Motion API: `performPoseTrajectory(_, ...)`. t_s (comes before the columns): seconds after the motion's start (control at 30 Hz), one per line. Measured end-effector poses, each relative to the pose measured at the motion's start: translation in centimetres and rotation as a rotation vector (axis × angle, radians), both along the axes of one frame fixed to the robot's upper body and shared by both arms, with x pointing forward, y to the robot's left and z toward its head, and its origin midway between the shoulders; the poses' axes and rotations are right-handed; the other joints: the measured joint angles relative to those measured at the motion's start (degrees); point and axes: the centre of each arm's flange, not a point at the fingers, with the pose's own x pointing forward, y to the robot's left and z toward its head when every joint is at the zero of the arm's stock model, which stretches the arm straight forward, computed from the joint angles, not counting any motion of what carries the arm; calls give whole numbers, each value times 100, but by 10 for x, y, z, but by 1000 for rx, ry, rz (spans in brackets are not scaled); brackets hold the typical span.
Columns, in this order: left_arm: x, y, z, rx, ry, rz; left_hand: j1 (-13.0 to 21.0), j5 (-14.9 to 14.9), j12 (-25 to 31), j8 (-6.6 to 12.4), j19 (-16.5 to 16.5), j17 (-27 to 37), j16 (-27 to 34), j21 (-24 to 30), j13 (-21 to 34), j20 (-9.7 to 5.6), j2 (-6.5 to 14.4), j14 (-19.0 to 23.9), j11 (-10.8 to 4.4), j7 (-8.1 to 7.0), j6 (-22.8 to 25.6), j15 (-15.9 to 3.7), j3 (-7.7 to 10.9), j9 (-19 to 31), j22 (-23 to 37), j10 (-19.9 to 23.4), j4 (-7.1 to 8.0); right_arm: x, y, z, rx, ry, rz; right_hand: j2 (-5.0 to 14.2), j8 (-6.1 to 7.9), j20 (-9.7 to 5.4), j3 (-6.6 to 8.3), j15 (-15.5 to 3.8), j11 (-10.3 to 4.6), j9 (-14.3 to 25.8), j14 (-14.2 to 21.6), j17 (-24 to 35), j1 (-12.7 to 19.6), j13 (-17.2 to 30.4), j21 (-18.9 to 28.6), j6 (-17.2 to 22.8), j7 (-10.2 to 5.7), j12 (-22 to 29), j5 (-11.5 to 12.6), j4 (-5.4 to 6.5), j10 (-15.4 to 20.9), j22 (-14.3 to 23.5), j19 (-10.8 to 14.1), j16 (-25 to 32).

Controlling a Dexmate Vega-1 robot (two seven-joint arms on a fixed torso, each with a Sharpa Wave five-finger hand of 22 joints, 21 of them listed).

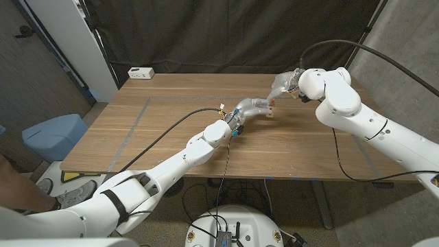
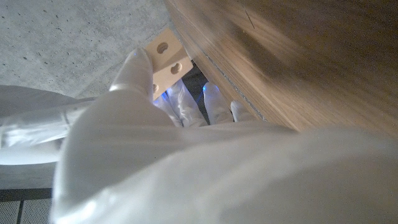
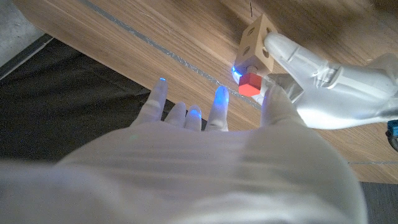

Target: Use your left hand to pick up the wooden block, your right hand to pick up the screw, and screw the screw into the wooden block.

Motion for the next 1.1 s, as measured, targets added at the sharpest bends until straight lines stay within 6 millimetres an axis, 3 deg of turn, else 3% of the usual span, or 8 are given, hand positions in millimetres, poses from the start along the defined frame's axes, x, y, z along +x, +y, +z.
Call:
performPoseTrajectory(0.3, 0, -1, 0, 1, 0, -1, 0, 18, 0, 0, 0, 0, 0, 0, 0, 0, 0, 0, -1, 0, 0, 0, 4, 0, 0, -1, 4, -1, 0, 2, -8, 9, 14, -85, -60, 0, 108, 8, -30, 27, -54, 0, 414, 0, 0, -134, -137, 0, 0, -80, -152, 0, 0, 0)
performPoseTrajectory(0.6, 0, -2, 1, 6, 0, -2, 0, 40, 0, -4, 0, -1, 0, 0, 0, 0, 0, 0, -7, 0, 0, 0, 6, 3, 0, -7, 6, -1, 1, 5, -28, 13, 15, -209, -60, 0, 276, -63, -92, 26, -123, -26, 856, -1, 0, -27, -445, 29, 1, -99, -213, 0, 1, 0)
performPoseTrajectory(1.1, 2, -2, 0, 9, 4, -3, 0, 39, 0, -16, 0, -2, 0, 0, 0, 0, 0, 0, 1, 0, 0, 0, 9, 1, 0, 1, 9, 0, 2, 6, -67, 20, 4, -258, -60, 0, 396, -114, -156, 26, -170, -28, 1173, -1, 0, 1, -595, 29, 1, -80, -271, 0, 1, 1)
